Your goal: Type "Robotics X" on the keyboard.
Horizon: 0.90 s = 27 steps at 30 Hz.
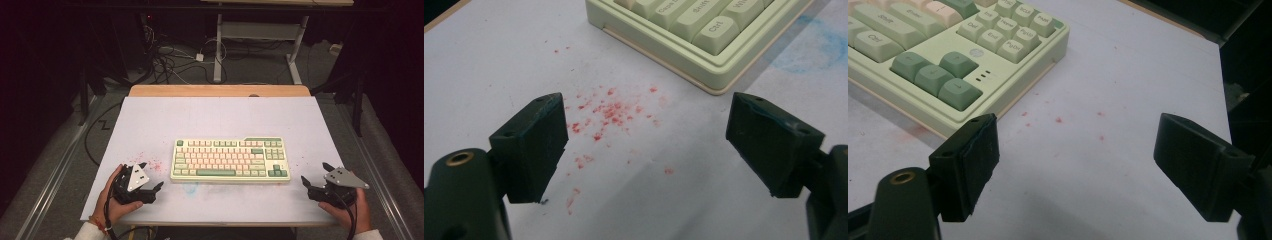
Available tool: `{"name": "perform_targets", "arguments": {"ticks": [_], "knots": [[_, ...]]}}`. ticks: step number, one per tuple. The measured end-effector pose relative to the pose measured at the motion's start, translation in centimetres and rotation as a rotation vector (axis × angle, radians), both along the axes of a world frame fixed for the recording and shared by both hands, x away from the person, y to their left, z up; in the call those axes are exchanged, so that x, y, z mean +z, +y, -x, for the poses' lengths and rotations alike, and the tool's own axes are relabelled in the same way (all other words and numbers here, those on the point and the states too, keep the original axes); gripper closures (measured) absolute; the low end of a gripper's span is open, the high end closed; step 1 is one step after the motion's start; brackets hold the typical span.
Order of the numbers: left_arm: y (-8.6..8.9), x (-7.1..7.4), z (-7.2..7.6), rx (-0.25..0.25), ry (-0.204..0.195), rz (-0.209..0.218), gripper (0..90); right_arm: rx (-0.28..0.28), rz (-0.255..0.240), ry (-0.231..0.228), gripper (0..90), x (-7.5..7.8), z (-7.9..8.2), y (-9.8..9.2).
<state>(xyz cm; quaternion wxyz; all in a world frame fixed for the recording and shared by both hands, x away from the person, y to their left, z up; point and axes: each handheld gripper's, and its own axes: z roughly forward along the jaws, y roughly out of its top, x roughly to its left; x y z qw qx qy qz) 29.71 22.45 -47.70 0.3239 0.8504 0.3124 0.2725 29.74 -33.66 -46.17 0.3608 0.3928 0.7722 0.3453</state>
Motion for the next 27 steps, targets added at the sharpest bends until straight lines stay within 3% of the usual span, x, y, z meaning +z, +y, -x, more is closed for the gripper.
{"name": "perform_targets", "arguments": {"ticks": [27], "knots": [[-0.03,0.28,0.51,-0.003,-0.013,0.014,16.0,0.025,0.017,-0.033,18.3,0.59,0.58,0.82]]}}
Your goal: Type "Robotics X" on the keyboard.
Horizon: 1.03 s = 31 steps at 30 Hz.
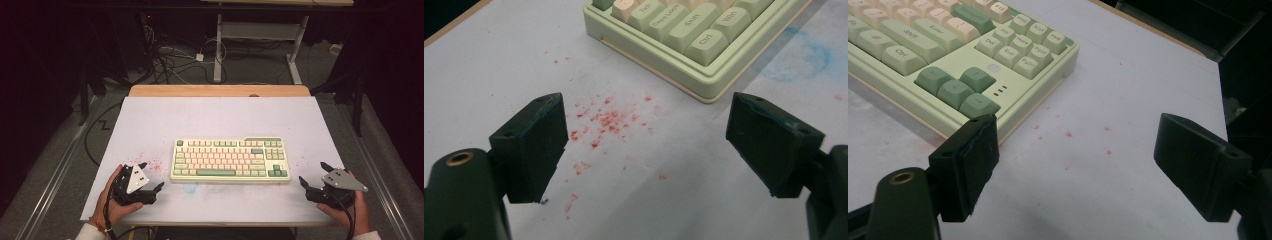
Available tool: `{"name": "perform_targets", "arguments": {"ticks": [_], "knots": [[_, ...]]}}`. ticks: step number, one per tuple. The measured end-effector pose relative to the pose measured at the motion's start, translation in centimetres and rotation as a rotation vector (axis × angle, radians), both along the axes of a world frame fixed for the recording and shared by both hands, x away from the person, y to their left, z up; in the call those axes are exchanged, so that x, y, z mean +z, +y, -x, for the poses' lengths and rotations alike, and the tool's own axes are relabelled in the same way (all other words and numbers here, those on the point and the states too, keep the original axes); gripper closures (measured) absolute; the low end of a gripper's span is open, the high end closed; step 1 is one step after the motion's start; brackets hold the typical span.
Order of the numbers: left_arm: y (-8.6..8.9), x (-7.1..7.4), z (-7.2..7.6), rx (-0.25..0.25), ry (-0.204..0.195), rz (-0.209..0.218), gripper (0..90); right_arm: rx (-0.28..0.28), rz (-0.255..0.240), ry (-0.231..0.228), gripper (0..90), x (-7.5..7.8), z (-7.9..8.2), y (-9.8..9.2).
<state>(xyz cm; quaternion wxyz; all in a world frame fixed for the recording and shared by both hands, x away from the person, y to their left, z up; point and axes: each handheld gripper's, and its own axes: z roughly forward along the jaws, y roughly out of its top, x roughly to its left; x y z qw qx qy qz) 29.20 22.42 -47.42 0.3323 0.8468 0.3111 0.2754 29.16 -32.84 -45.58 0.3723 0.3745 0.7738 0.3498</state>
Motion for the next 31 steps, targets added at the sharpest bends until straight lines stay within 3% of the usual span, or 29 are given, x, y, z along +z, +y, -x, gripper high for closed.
{"name": "perform_targets", "arguments": {"ticks": [31], "knots": [[-0.51,-0.13,-0.65,-0.011,0.019,-0.006,16.0,0.000,0.000,0.005,18.1,-0.12,0.06,-0.08]]}}
